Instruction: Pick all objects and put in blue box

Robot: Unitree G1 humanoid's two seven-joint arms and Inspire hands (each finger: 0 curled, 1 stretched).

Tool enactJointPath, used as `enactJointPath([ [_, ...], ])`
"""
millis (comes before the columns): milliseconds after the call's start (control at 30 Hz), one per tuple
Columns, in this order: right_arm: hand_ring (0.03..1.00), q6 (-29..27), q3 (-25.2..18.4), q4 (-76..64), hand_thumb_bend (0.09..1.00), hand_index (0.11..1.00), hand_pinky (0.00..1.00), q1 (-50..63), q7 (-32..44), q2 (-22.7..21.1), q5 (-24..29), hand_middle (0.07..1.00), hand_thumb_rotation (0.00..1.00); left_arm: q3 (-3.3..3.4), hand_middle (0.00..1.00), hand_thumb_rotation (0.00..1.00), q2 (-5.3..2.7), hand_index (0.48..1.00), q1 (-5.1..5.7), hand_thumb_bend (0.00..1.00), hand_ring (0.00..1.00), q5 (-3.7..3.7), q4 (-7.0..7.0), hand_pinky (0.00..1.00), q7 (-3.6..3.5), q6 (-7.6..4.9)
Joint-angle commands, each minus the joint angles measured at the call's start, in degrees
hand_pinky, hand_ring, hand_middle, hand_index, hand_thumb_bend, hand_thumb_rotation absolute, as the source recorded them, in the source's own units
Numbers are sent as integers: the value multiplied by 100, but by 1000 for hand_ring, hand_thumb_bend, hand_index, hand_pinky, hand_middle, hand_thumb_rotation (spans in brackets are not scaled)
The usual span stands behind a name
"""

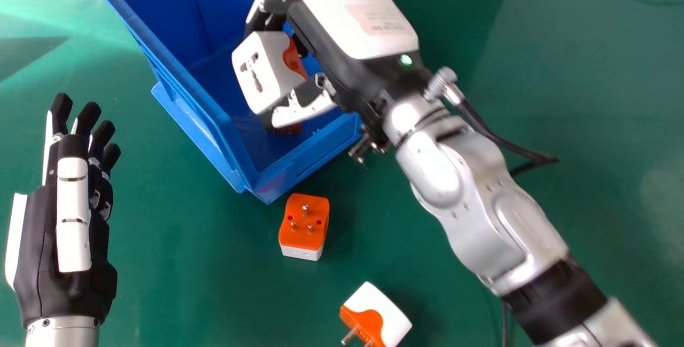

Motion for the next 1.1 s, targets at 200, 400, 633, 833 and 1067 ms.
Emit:
enactJointPath([
  [200,416,-404,57,1864,486,544,287,-1271,-731,379,204,520,0,6,972,896,3,993,44,502,958,77,-87,965,70,-110],
  [400,415,-808,289,3348,486,546,288,-1877,-1310,531,187,520,0,-12,971,899,24,993,62,503,956,59,-110,962,54,-116],
  [633,422,-785,594,4528,489,519,297,-2229,-1672,742,128,530,0,-31,968,917,3,993,74,487,953,68,-143,962,86,-105],
  [833,425,-787,756,4903,492,498,306,-2236,-1860,764,115,535,0,-48,974,935,-29,997,115,471,959,-5,-179,975,79,-122],
  [1067,430,-783,858,5115,493,495,312,-2251,-1924,776,134,537,0,-61,977,941,-41,998,149,467,962,3,-173,978,100,-124],
])
